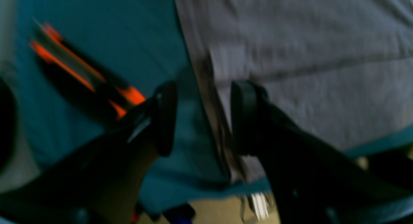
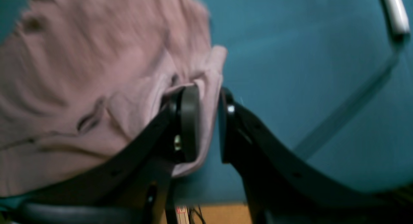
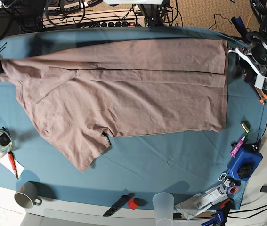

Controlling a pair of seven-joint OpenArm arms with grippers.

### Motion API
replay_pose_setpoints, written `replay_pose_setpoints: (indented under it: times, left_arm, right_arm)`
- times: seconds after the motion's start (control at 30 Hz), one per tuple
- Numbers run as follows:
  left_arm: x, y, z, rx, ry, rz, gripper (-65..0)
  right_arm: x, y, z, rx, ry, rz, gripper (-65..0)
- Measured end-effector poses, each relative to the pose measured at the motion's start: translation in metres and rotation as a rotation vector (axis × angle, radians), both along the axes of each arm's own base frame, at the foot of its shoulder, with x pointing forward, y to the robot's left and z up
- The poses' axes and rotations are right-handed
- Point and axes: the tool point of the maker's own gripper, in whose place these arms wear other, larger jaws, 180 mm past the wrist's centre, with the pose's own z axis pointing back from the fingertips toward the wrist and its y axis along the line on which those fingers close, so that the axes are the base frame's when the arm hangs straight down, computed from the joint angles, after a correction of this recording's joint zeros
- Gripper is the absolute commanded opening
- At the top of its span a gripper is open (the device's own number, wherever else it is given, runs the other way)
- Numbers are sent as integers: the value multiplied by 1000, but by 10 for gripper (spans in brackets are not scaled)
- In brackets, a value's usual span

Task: Fold the T-shirt properly
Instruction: 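Drag the folded edge with both grippers toward the robot, then release the edge and lift both grippers from the shirt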

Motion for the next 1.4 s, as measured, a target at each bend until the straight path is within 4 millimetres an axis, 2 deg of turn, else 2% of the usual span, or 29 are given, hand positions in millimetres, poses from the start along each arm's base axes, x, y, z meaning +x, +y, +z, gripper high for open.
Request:
replay_pose_setpoints:
  times: [0.07, 0.23, 0.3, 0.5, 0.6, 0.67, 0.7, 0.83, 0.97, 1.17, 1.33, 1.4]
  left_arm:
    - [-1, 3, 0, 28, 5, 2, -377]
    - [-5, 9, -6, 67, 39, 10, -377]
    - [-5, 9, -6, 67, 39, 10, -377]
    - [-4, 13, -6, 53, 44, 59, -377]
    - [-14, 12, -14, 51, 100, 56, -376]
    - [-26, 8, -20, 23, 144, 45, -352]
    - [-32, 5, -22, 7, 157, 41, -334]
    - [-44, -1, -27, -27, 182, 28, -314]
    - [-40, -12, -26, -97, 147, 44, -314]
    - [-49, -15, -48, -169, 200, 98, -315]
    - [-43, -9, -64, -208, 227, 133, -315]
    - [-49, -11, -74, -248, 279, 140, -315]
  right_arm:
    - [3, 3, -3, -3, 18, 15, -538]
    - [-4, 16, -33, -10, 151, 48, -538]
    - [-8, 14, -38, -14, 178, 26, -538]
    - [-8, 13, -37, -17, 180, 26, -537]
    - [-9, 13, -38, -18, 182, 26, -445]
    - [-15, 12, -39, -21, 197, 31, -386]
    - [-20, 12, -42, -21, 212, 31, -375]
    - [-36, 13, -50, -19, 260, 32, -373]
    - [-30, 18, -45, 6, 220, 44, -373]
    - [-20, 25, -34, 52, 138, 59, -373]
    - [-23, 22, -36, 40, 157, 53, -373]
    - [-23, 22, -36, 41, 156, 53, -373]
